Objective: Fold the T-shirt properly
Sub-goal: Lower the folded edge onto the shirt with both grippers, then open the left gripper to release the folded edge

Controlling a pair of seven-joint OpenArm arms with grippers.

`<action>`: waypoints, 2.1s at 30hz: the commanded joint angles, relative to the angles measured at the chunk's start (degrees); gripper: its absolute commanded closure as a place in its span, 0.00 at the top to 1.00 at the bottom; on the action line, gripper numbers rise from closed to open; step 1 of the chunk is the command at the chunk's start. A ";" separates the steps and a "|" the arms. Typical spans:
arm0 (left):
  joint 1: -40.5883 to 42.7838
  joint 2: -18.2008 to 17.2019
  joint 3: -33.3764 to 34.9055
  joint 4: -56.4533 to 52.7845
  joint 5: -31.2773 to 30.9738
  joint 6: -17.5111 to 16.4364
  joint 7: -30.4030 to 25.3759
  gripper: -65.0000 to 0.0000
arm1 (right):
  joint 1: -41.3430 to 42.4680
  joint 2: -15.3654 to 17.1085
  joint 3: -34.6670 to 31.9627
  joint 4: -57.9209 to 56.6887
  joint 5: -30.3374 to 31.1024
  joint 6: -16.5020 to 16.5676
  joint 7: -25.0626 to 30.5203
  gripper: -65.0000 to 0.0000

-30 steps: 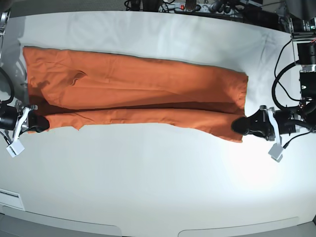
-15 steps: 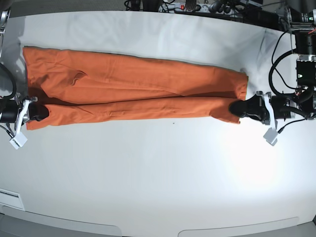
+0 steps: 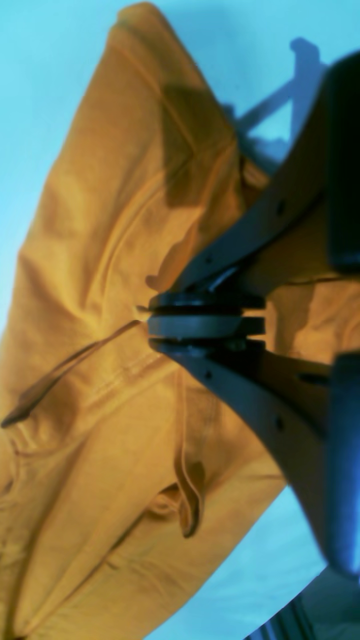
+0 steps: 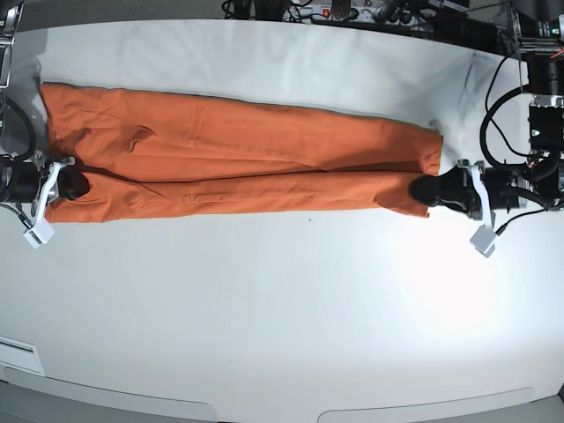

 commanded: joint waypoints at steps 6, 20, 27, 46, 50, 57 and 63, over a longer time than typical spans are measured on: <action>-1.29 -1.90 -0.52 0.85 -1.41 5.44 0.01 0.61 | 1.46 1.64 0.70 0.76 1.46 0.12 -1.60 0.58; -2.05 -9.46 -0.52 0.85 -1.41 3.08 0.01 0.61 | 3.78 4.92 3.61 0.96 18.94 0.12 -11.01 0.10; -2.05 -9.42 -0.55 0.85 -1.41 2.62 0.01 0.61 | -2.12 -0.13 3.61 0.96 18.94 0.12 -9.64 0.00; 0.24 -4.37 -0.57 0.85 16.61 7.58 -5.09 0.61 | -6.23 -9.22 3.61 0.96 -15.54 0.12 10.54 0.00; 2.12 -1.92 -2.03 0.85 23.39 11.17 -5.42 0.61 | -6.21 -9.16 3.61 0.96 -15.54 0.12 10.51 0.00; 6.12 -1.62 -14.82 0.85 22.08 13.27 -3.78 0.61 | -6.21 -9.14 3.61 0.96 -15.50 0.12 10.34 0.00; 10.43 -1.40 -22.73 0.85 16.65 12.09 -2.54 0.61 | -5.90 -9.18 3.61 0.96 -15.32 0.12 10.56 0.00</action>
